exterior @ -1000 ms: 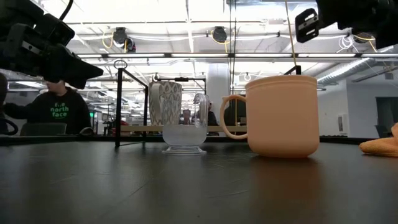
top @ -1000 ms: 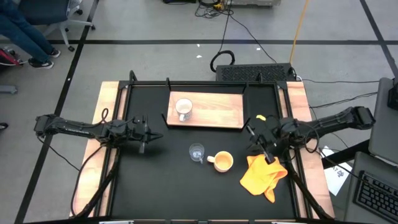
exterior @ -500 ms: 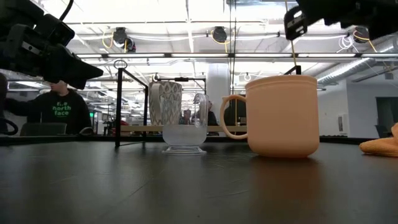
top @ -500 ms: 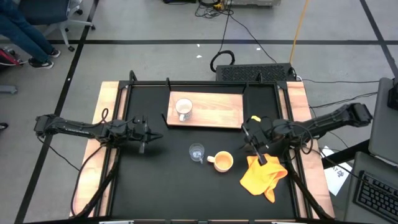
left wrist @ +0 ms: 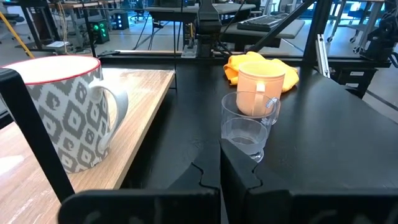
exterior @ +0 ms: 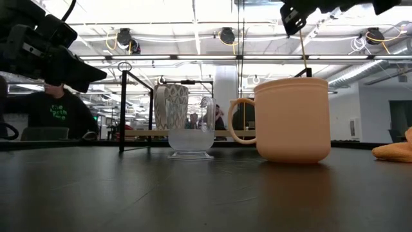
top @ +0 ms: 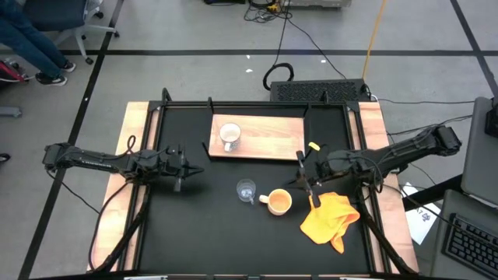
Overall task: Stack small to large cups/mugs on shelf
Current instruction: Put the orange mug on the shelf
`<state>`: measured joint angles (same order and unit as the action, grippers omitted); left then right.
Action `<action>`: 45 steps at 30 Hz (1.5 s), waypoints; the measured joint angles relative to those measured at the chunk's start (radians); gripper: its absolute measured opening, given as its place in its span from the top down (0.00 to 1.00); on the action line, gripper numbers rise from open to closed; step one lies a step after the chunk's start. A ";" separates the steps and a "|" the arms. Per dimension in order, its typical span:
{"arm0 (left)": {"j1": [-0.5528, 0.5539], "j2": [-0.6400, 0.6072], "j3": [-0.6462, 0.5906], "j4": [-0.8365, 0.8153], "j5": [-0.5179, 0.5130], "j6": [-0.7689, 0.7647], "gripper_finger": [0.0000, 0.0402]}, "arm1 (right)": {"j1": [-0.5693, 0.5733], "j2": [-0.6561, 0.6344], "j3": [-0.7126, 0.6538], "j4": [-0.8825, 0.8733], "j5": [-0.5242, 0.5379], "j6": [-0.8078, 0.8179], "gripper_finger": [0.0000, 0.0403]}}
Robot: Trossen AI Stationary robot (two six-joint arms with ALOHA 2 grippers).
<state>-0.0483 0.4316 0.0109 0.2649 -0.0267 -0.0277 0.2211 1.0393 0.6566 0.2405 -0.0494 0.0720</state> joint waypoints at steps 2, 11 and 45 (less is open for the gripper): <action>0.000 0.000 0.000 0.000 0.000 0.000 1.00 | 0.000 0.003 0.018 -0.022 0.000 0.014 1.00; 0.000 0.000 0.000 0.000 0.000 0.000 1.00 | 0.000 0.003 0.041 -0.081 0.000 0.052 1.00; 0.000 0.000 0.000 -0.015 0.001 0.002 1.00 | -0.043 0.346 0.516 -0.931 -0.060 0.235 1.00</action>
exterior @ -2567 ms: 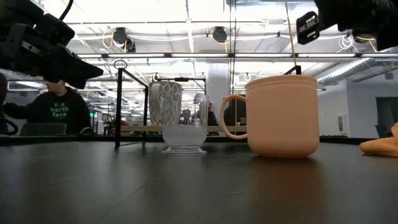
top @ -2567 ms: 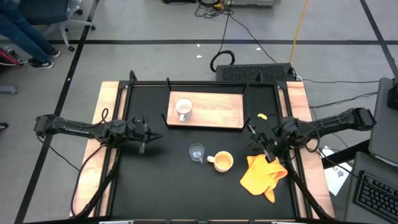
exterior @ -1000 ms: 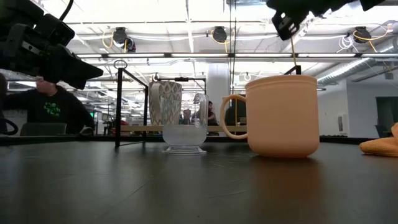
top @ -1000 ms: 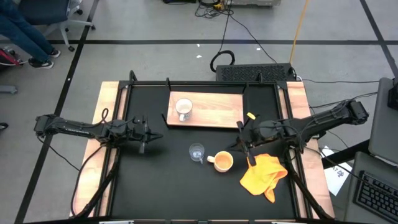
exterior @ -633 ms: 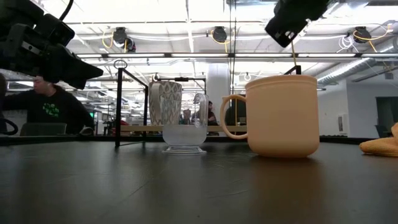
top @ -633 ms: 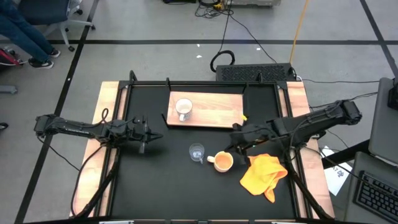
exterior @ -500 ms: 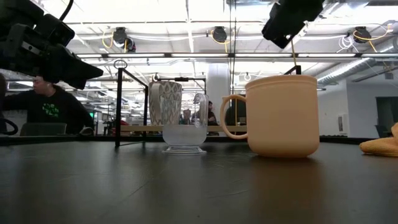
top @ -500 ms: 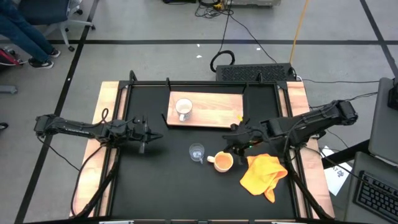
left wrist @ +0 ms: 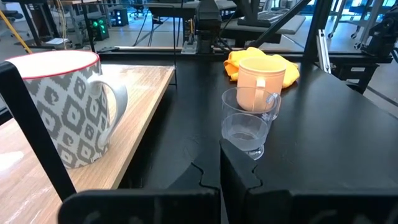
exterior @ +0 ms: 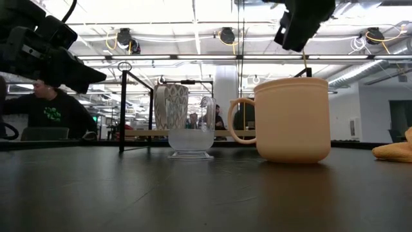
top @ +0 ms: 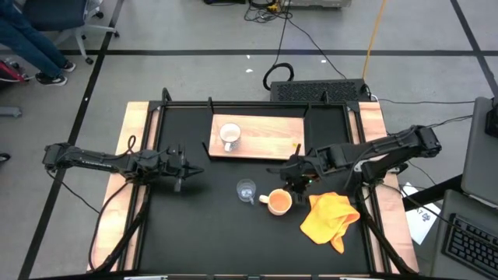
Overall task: Stack small to large cups/mugs on shelf
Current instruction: Put the orange mug on the shelf
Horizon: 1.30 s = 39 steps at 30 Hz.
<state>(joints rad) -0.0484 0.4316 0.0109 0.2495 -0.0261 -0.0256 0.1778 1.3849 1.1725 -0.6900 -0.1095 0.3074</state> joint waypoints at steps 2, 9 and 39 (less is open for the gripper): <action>0.000 0.000 0.000 0.000 0.000 0.000 1.00 | -0.010 0.007 0.000 -0.004 0.002 0.010 1.00; 0.000 0.000 0.000 -0.012 0.000 0.001 1.00 | -0.020 0.043 0.001 -0.006 0.000 0.013 1.00; 0.000 0.000 0.000 -0.033 0.001 -0.006 1.00 | -0.019 0.134 -0.001 0.009 -0.046 -0.014 0.73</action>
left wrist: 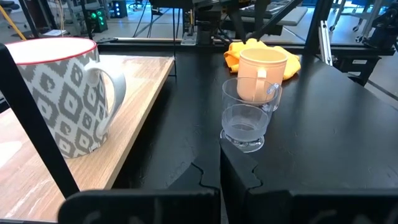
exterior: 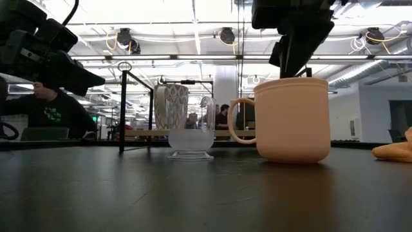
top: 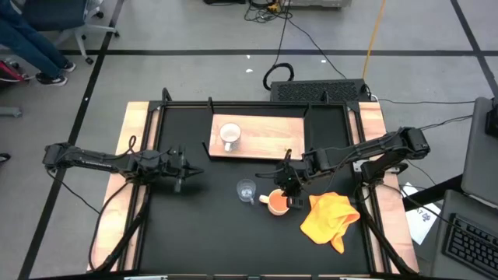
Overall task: Stack small to large cups/mugs on shelf
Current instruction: Put the orange mug on the shelf
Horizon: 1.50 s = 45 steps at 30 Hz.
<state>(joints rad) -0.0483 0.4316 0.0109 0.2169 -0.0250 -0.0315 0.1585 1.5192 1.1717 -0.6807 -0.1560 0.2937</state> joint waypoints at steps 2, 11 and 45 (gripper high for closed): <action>0.000 0.000 0.000 -0.001 0.000 0.000 1.00 | -0.001 0.000 0.000 0.001 0.000 0.000 0.66; 0.000 0.000 0.000 -0.004 0.000 0.003 1.00 | -0.026 0.000 0.000 0.024 0.002 -0.029 0.44; 0.000 0.000 0.000 -0.013 0.000 0.002 1.00 | -0.047 0.019 -0.083 0.089 -0.001 -0.044 0.41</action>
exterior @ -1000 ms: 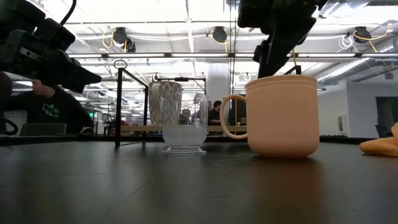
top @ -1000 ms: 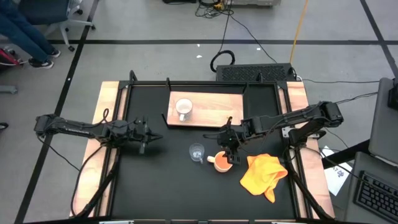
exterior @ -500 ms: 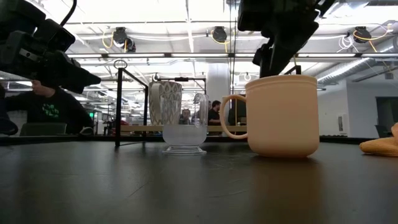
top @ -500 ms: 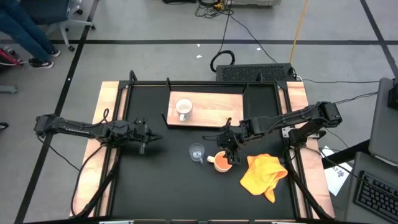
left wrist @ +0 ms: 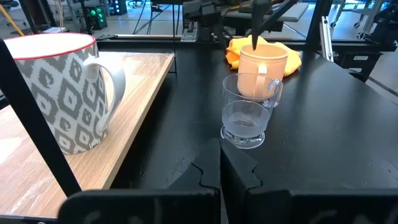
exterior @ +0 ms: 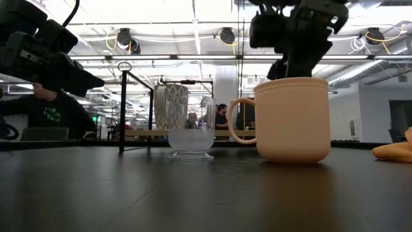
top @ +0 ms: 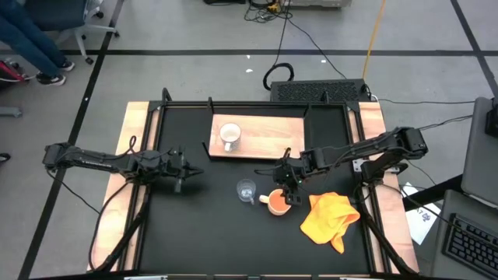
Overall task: Stack small to large cups/mugs on shelf
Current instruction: Put the orange mug on the shelf
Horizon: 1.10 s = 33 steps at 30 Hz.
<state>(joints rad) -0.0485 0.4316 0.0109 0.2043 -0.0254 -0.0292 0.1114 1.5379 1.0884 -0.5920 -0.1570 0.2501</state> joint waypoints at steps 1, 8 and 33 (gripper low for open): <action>0.000 0.000 0.000 0.000 0.000 0.000 1.00 | -0.001 0.000 -0.003 0.000 0.000 0.001 0.41; 0.000 0.000 0.000 0.003 0.000 -0.007 1.00 | -0.001 0.000 -0.003 0.025 -0.001 -0.001 0.41; 0.000 0.000 0.000 0.002 0.000 -0.006 1.00 | 0.020 0.000 -0.062 0.094 -0.002 0.029 0.41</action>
<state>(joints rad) -0.0484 0.4316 0.0109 0.2066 -0.0254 -0.0353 0.1313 1.5379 1.0264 -0.4985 -0.1590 0.2787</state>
